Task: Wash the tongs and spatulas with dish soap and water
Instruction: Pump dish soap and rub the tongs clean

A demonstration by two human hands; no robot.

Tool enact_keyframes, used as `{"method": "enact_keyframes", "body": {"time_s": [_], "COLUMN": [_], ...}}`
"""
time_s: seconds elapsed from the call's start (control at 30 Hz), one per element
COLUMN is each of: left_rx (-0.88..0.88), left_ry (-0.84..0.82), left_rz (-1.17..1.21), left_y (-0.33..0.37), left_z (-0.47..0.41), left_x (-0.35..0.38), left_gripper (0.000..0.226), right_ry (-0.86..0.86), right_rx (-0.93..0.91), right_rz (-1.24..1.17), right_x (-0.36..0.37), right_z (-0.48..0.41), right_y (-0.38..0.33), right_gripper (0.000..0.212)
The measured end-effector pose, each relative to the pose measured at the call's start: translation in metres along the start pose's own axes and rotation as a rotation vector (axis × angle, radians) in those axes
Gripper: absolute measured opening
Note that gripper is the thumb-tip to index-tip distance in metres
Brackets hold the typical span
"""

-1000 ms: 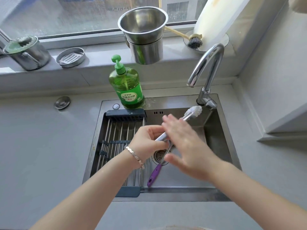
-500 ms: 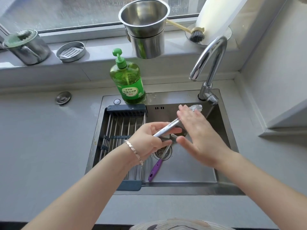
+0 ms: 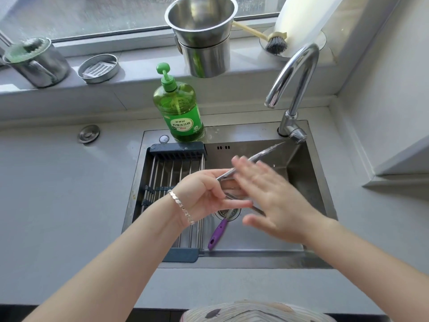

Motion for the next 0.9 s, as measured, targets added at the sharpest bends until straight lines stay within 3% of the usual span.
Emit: {"method": "enact_keyframes", "body": {"time_s": [0.07, 0.23, 0.33, 0.43, 0.57, 0.7, 0.83, 0.9], "left_rx": [-0.006, -0.020, -0.035, -0.040, -0.045, -0.043, 0.011, 0.036], "left_ry": [0.015, 0.054, 0.046, 0.050, 0.111, 0.120, 0.147, 0.137], "left_rz": [0.007, -0.036, -0.045, -0.075, -0.012, -0.086, -0.203, -0.289], "left_y": [0.003, 0.001, 0.000, -0.003, -0.006, -0.007, -0.007, -0.006], "left_z": [0.000, 0.000, 0.001, 0.003, 0.003, 0.005, 0.006, 0.008], "left_x": [0.001, 0.000, -0.001, 0.001, -0.004, -0.003, -0.004, -0.001], "left_gripper": [0.068, 0.068, 0.075, 0.075, 0.068, 0.068, 0.048, 0.027], "right_ry": [0.042, 0.104, 0.087, 0.024, 0.055, -0.016, 0.015, 0.004], "right_rx": [0.103, -0.029, 0.040, -0.018, 0.220, 0.084, 0.212, 0.142], "right_rz": [-0.027, -0.206, -0.206, -0.036, 0.044, 0.067, 0.058, 0.045], "right_x": [-0.006, -0.003, -0.006, 0.003, -0.003, 0.002, -0.007, -0.004], "right_z": [-0.002, -0.002, -0.005, -0.004, -0.002, 0.002, 0.006, 0.008], "right_y": [0.010, -0.010, -0.003, 0.003, 0.032, 0.015, 0.033, 0.029], "right_gripper": [0.089, 0.063, 0.074, 0.085, 0.095, 0.091, 0.089, 0.084]}}
Point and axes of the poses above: each hand's wrist, its own z-axis away from the middle knuckle, its own x-axis out of the palm, y = z × x, the point moved 2 cm from there along -z, towards the middle knuckle, and after that the axes turned 9 degrees about y, right-handed, at the moved point
